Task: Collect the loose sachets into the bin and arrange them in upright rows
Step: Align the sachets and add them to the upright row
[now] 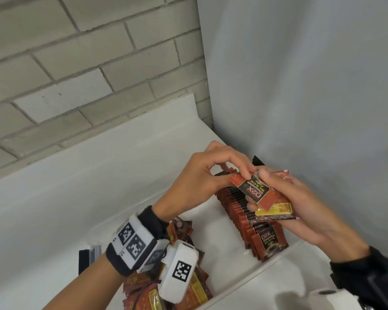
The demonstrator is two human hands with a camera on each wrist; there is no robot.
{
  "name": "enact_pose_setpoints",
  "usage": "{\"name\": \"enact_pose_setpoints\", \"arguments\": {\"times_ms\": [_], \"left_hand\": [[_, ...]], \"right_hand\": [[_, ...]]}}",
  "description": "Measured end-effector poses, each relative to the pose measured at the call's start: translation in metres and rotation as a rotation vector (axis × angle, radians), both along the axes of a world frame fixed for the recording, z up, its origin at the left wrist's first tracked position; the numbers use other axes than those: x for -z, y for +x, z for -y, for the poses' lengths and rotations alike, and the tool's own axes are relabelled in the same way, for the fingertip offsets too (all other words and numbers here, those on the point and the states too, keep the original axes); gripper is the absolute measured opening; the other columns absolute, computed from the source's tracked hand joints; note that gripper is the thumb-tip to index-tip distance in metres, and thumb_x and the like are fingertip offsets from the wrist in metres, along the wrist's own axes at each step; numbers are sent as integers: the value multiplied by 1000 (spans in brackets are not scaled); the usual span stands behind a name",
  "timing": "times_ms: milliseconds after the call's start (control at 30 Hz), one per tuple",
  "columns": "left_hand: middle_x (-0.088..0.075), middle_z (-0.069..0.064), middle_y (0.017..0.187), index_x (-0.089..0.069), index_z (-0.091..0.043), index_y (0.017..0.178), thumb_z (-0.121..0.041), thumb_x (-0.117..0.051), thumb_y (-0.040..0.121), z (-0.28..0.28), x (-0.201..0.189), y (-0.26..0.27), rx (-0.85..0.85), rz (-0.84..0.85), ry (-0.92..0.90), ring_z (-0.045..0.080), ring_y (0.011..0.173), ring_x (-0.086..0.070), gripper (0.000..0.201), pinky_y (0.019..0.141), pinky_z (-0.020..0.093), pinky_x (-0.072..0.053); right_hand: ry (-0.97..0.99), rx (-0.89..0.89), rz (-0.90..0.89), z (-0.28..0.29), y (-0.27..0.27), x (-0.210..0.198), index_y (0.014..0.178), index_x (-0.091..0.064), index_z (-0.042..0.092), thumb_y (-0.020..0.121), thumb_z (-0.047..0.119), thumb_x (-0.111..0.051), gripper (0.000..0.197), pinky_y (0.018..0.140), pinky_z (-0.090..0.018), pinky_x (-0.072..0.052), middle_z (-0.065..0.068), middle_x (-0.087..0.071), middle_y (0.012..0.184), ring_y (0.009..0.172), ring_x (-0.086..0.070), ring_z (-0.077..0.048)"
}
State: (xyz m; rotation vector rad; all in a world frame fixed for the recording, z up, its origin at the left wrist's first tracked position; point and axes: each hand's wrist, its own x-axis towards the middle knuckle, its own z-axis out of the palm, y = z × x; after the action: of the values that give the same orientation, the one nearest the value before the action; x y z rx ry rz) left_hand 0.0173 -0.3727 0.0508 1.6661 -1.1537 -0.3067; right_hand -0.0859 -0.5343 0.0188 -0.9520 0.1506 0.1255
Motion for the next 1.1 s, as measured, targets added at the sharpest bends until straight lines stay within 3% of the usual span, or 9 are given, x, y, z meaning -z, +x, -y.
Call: {"name": "enact_pose_setpoints", "arguments": {"times_ms": [100,267,367,533,633,767,900,1000,1100], "left_hand": [[-62,-14,108,-68,-29,89,-20,-67,83,-2,4,1,-30,77,27,14,101,-49,10,80,21,-40],[-54,-7,113,-70,-27,99,-22,-53,95,-7,6,2,-62,21,29,20,111,-50,18,83,37,-54],[-56,2,111,-62,-26,118,-17,-45,100,-7,1,-2,-172,-6,-16,17,99,-58,25,78,27,-52],[-61,-3,104,-51,-32,117,-32,-58,90,-7,-4,-11,-144,-204,-10,11,84,-63,28,76,30,-53],[-62,-4,105,-57,-29,110,-25,-69,85,-6,-3,-13,-100,-247,66,8,85,-63,28,77,31,-54],[-66,-2,101,-65,-14,107,-6,-73,80,-5,-1,-18,-87,-293,96,11,83,-66,29,75,22,-53],[-64,9,107,-70,-8,111,-4,-69,83,-6,0,-13,-40,-244,137,29,91,-63,28,80,32,-55],[-65,6,109,-70,-7,114,-4,-65,88,-7,0,-12,120,-176,237,19,96,-63,26,86,36,-53],[-65,4,105,-69,-6,114,-5,-64,89,-1,8,-20,264,-55,339,10,88,-60,26,81,24,-48]], "right_hand": [[-19,-7,-5,2,0,2,101,-72,15,52,41,-91,59,68,-29,-57,-15,-70,100,87,-69,-23],[-43,40,-45,1,2,4,108,-69,15,46,39,-93,71,69,-31,-58,-18,-70,108,91,-70,-28],[-53,94,-46,0,1,1,105,-68,18,44,35,-93,68,63,-28,-57,-16,-72,103,85,-72,-25],[-60,153,-36,0,1,-2,104,-65,20,71,13,-66,34,61,-27,-58,-13,-72,99,81,-71,-24],[-70,155,-16,-1,1,-2,103,-65,20,73,10,-64,32,62,-28,-58,-14,-72,98,79,-70,-24],[-58,160,6,-1,0,-3,107,-63,18,72,8,-63,37,60,-27,-57,-13,-71,99,79,-70,-23],[26,245,29,-2,1,-5,105,-61,16,76,15,-60,29,58,-26,-56,-6,-71,86,74,-69,-16],[126,374,13,1,2,-2,103,-64,17,76,29,-61,30,73,-27,-57,0,-67,83,74,-66,-12],[140,427,13,2,2,-2,101,-66,19,77,35,-61,30,75,-24,-56,0,-66,85,77,-66,-13]]}}
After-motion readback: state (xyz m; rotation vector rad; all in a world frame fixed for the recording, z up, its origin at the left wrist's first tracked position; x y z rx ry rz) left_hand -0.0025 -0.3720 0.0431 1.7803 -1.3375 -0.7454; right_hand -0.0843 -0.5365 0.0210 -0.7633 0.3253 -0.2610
